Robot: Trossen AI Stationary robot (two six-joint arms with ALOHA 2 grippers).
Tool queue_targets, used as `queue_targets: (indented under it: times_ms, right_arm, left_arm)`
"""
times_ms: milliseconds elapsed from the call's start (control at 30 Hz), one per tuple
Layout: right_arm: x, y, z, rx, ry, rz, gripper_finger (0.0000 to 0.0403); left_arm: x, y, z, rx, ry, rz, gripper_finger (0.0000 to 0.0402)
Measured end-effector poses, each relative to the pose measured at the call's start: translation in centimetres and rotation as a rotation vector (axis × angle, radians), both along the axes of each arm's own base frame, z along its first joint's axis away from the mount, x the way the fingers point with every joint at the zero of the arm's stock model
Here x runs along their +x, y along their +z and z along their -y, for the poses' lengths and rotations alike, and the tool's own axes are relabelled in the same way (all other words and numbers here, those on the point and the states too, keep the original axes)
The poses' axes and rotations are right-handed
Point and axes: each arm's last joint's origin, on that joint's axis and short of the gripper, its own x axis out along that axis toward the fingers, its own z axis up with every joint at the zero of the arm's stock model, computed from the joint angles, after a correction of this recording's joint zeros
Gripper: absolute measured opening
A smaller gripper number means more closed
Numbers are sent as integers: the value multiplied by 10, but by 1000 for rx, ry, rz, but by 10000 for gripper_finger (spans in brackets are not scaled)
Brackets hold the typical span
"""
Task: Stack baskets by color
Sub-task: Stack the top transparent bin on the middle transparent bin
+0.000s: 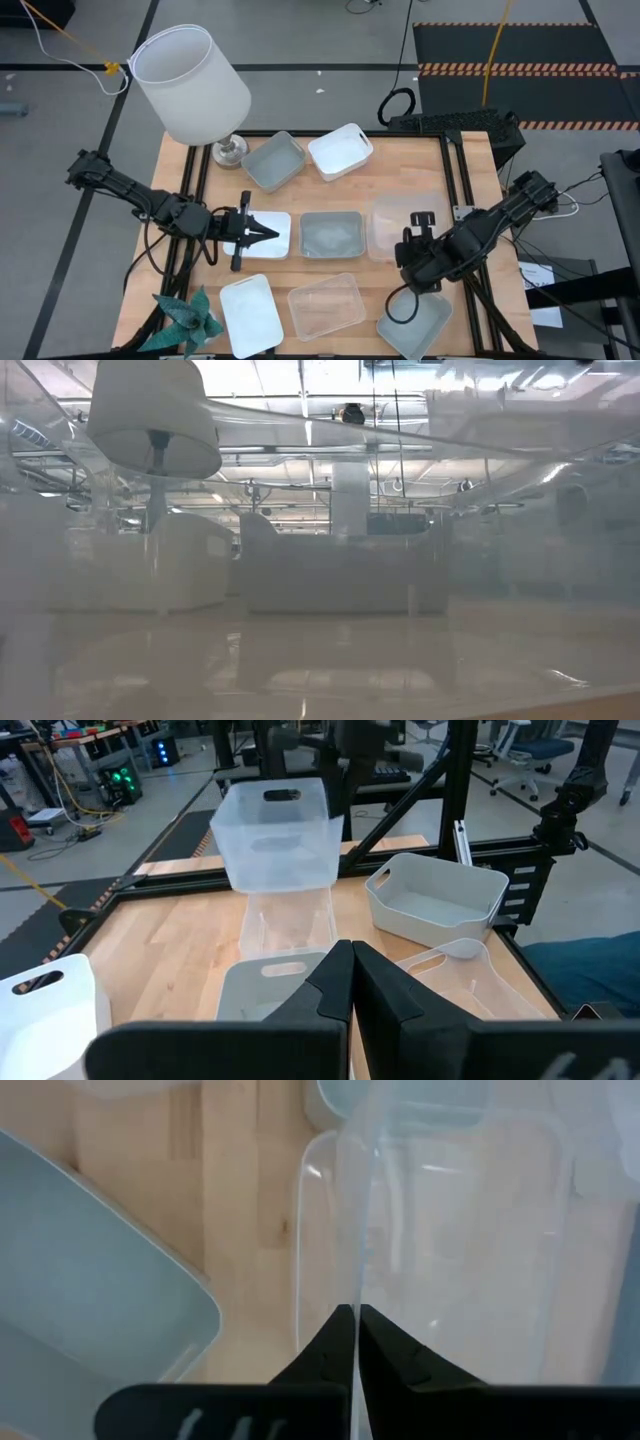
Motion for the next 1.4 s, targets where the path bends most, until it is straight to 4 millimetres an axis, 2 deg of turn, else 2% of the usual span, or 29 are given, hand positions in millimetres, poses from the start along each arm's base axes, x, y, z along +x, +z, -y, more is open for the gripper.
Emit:
queue_targets:
  times_ms: [400,1067,1400]
  right_arm:
    - [2,-39,-1,-43,27,-63,0]
    - [5,-71,-4,-5,23,-56,0]
    - [5,-81,-4,0,18,-47,0]
  left_arm:
    - [0,0,0,0,0,0,10]
    - [0,0,0,0,0,0,10]
    - [0,0,0,0,0,1,10]
